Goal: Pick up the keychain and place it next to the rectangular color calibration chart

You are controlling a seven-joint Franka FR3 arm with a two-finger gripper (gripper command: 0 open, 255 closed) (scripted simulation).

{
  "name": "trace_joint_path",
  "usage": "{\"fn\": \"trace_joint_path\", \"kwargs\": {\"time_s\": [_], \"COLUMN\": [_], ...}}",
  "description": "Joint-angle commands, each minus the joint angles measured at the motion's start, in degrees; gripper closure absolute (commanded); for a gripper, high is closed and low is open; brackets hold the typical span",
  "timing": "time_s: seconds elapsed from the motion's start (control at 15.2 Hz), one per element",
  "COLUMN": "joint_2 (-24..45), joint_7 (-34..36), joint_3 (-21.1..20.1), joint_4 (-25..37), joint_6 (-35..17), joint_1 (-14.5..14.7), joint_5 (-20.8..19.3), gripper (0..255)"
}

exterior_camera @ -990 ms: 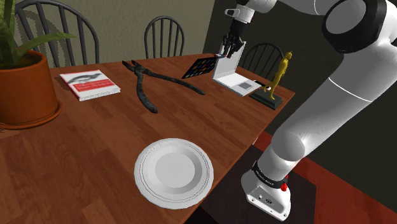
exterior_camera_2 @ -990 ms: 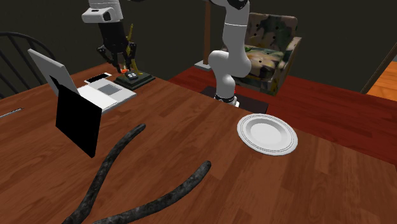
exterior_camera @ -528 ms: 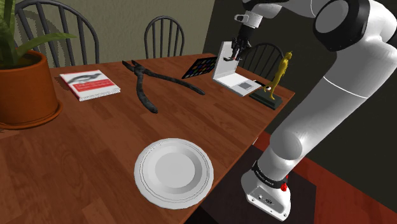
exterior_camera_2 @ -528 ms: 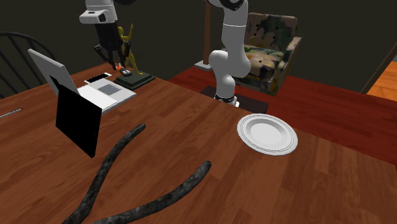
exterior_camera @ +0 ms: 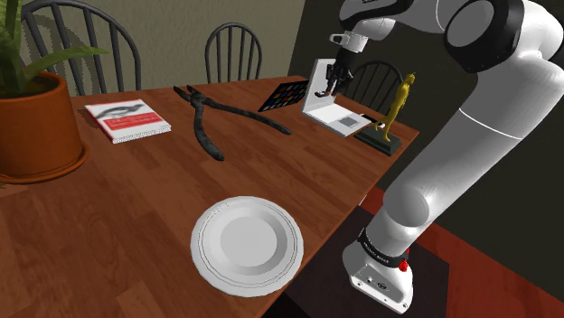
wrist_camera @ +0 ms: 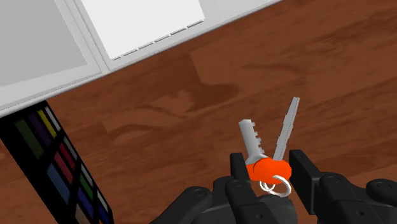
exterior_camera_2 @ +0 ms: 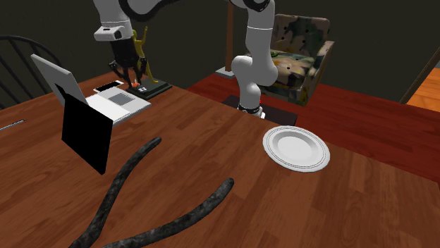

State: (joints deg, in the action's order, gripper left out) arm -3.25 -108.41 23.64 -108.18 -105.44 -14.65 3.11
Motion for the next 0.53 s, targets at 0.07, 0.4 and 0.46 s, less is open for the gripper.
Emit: {"fn": "trace_joint_path", "kwargs": {"time_s": [0.07,0.4,0.46], "joint_2": [0.2,0.84,1.0], "joint_7": [-0.26,-0.72,-0.82], "joint_3": [0.06,0.14,0.15], "joint_4": [-2.0,-5.2,-5.8], "joint_6": [-2.21,-5.96,-6.71], "joint_1": [-0.04,-0.08,-0.09], "joint_5": [0.12,0.47,0.56], "gripper": [255,255,255]}}
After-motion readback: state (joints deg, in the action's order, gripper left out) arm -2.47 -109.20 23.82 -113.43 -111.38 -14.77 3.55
